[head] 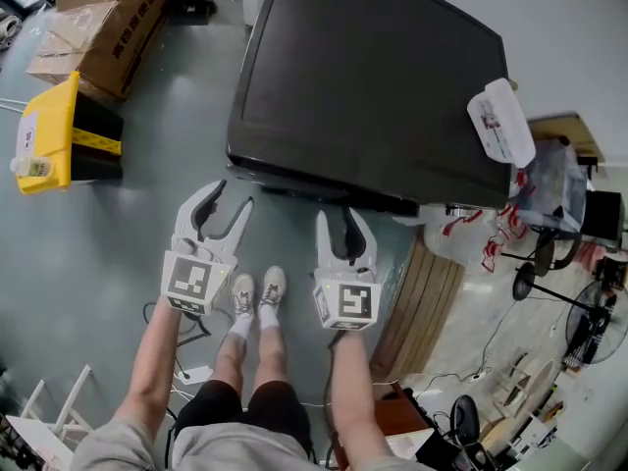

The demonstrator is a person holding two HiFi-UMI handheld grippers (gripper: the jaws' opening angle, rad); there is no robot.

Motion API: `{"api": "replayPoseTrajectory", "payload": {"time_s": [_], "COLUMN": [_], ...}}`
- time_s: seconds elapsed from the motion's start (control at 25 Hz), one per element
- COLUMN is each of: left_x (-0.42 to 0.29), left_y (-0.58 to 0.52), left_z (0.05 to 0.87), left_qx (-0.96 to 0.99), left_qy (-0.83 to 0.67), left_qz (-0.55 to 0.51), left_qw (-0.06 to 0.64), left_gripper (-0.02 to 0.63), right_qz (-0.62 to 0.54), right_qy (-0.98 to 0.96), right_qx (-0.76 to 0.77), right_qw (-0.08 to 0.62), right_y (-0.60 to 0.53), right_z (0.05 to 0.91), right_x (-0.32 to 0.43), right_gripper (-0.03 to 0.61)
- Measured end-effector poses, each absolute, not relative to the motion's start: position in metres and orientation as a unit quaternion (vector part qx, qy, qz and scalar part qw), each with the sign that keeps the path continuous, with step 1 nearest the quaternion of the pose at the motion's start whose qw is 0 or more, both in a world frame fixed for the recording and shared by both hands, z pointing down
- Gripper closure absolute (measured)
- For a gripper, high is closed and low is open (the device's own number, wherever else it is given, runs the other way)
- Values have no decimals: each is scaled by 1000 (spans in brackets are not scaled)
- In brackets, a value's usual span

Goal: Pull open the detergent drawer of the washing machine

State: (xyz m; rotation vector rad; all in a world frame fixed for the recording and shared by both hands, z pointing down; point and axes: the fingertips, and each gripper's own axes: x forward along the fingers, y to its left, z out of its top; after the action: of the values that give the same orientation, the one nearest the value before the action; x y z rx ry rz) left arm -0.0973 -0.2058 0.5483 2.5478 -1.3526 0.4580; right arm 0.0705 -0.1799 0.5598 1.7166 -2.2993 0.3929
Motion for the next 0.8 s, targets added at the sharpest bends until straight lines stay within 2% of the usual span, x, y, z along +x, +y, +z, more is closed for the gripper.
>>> {"api": "replayPoseTrajectory", "payload": {"time_s": [0.08, 0.16, 0.32, 0.72, 0.8], "left_x": [-96, -95, -90, -89, -90], "left_y": [-208, -210, -217, -227, -228], "left_z": [551, 553, 554, 555, 554], "left_qx": [871, 873, 875, 878, 876], "left_qy": [-452, -448, -443, -442, -446], "left_qz": [155, 155, 153, 153, 155], "left_qw": [111, 115, 122, 102, 96], "left_gripper": [377, 345, 327, 328, 347], "right_qz": [134, 136, 137, 135, 132], "right_qy": [-794, -801, -808, -820, -824], "right_qx": [580, 571, 562, 541, 533], "right_qw": [120, 119, 115, 132, 138], "right_y": [-183, -187, -195, -201, -200], "right_z": [562, 564, 565, 567, 566], "right_x": [67, 64, 64, 57, 54], "right_gripper": [375, 345, 313, 313, 313]}}
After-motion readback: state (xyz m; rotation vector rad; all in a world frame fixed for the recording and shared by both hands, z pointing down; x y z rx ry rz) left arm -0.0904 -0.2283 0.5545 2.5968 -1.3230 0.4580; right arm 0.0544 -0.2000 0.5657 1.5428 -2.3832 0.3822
